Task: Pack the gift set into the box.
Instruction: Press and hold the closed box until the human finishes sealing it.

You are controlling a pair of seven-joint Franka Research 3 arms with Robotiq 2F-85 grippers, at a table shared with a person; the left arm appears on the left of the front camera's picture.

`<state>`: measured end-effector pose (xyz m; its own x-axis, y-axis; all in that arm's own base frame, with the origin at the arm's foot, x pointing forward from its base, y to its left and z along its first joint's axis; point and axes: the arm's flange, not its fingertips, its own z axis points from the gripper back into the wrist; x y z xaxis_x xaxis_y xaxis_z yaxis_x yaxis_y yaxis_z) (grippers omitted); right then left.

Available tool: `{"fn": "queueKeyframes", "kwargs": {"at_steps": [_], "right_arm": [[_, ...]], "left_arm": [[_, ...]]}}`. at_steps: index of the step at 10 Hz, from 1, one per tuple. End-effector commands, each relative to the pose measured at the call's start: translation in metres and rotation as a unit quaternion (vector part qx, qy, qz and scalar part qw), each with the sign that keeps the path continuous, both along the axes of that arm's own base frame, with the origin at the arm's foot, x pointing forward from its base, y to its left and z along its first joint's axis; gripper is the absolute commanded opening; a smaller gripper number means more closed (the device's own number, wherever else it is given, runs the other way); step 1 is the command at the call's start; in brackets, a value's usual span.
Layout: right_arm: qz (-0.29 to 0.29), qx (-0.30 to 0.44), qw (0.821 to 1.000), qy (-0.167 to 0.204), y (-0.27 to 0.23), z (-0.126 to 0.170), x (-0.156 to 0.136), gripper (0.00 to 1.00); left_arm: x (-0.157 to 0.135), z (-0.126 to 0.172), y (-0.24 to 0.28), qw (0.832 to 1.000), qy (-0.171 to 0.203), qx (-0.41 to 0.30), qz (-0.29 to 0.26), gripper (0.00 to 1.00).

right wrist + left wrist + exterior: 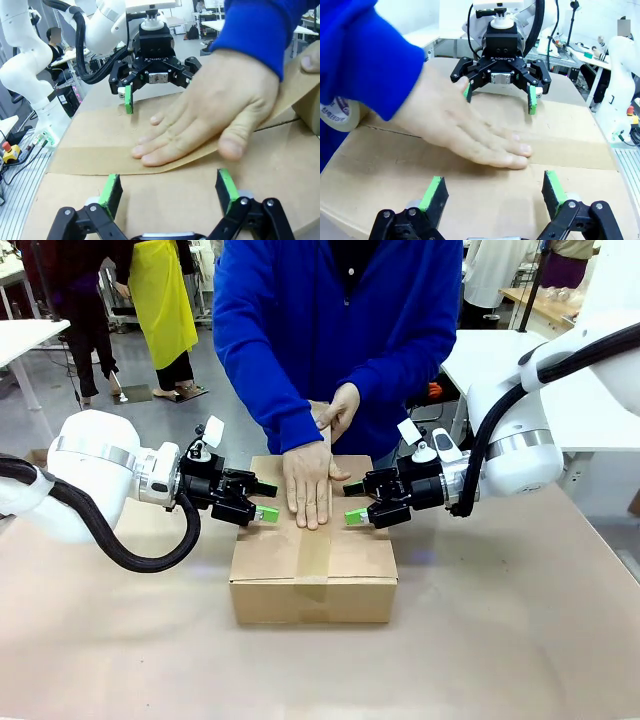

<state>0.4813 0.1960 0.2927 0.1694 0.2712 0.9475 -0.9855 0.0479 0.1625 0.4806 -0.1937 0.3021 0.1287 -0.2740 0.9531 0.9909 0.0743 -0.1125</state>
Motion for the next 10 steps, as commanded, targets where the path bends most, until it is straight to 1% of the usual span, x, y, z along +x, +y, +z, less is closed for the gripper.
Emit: {"fn": "queueKeyframes", "kwargs": {"at_steps": [1, 10], "right_arm": [[0.001, 0.002, 1.0, 0.0, 0.0014, 0.0001, 0.0003, 1.0], [0.001, 0.002, 1.0, 0.0, 0.0014, 0.0001, 0.0003, 1.0]], "left_arm": [[-0.001, -0.0021, 0.0013, 1.0, -0.001, 0.0, -0.001, 1.0], [-0.001, -0.0021, 0.0013, 1.0, -0.001, 0.0, -0.001, 1.0]]}}
